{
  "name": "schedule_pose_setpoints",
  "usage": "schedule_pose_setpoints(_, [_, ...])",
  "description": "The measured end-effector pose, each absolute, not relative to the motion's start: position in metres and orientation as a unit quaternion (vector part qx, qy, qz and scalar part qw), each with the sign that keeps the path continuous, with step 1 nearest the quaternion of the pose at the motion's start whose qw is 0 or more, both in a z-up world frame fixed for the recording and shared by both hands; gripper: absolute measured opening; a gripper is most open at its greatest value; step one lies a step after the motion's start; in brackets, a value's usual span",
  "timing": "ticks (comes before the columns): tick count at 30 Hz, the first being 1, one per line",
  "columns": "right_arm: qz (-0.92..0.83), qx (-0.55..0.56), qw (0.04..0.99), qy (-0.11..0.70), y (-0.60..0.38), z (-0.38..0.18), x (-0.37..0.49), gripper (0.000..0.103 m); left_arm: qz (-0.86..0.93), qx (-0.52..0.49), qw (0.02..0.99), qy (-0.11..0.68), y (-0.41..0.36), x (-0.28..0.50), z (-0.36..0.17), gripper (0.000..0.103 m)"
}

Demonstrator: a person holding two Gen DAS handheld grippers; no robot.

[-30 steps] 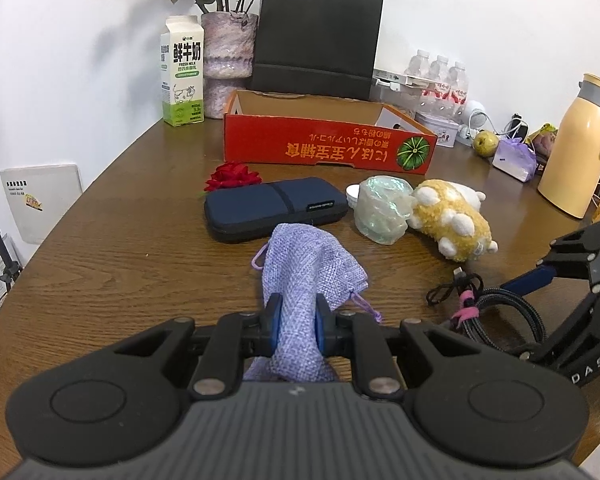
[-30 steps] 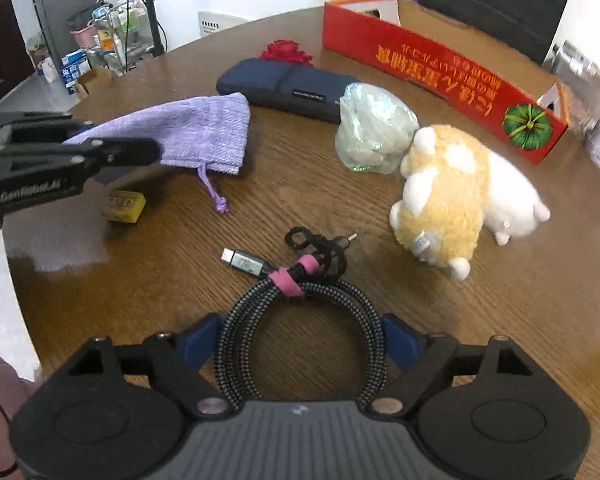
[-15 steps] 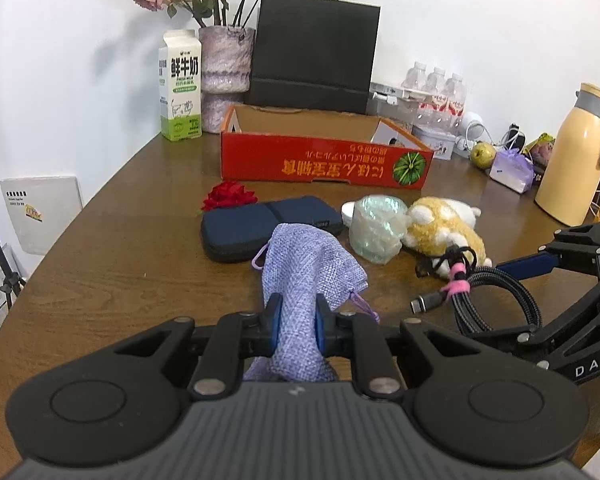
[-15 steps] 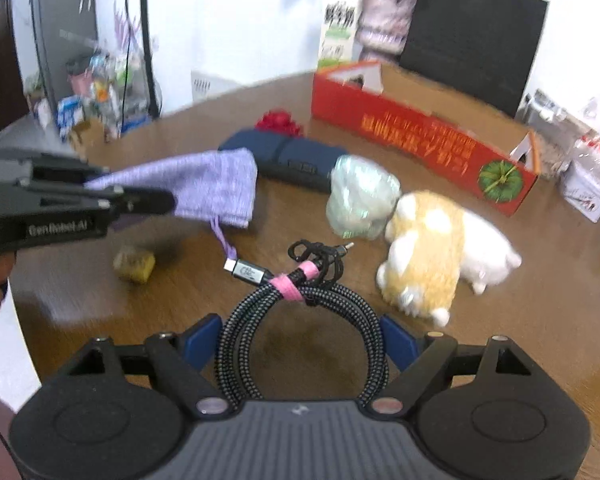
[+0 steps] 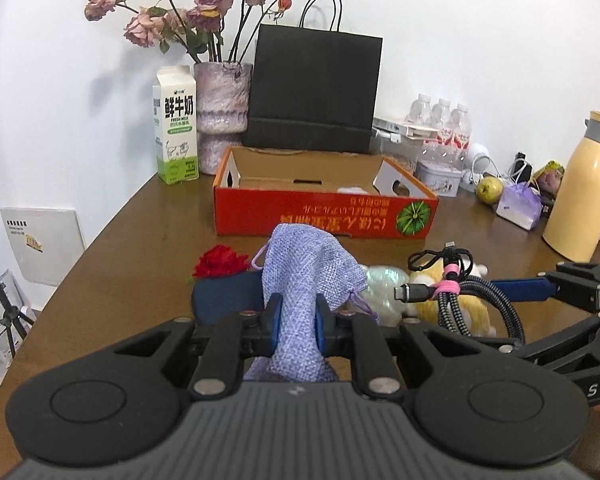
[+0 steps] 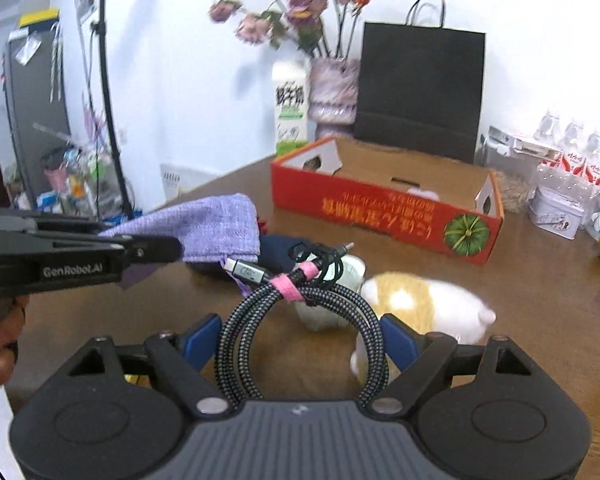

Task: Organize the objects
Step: 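Carry the pouch and cable toward the cardboard box with both grippers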

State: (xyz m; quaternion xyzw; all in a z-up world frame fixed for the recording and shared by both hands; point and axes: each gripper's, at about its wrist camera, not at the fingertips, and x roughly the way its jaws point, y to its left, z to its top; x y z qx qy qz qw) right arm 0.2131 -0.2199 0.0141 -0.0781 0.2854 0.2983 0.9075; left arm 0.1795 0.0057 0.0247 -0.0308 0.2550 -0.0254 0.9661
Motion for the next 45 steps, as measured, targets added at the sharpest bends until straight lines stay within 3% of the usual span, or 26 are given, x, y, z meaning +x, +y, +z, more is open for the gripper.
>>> schedule_pose_setpoints(22, [0.264,-0.026,0.939,0.219,-0.205,0.037,0.306,0.085,0.005,-0.026,0.973,0.23,-0.018,0.292,0.055,0.016])
schedule_pose_setpoints(45, [0.224,-0.011,0.95,0.216,-0.179,0.037,0.452,0.085,0.009,-0.047,0.974,0.223,-0.006,0.439,0.055,0.016])
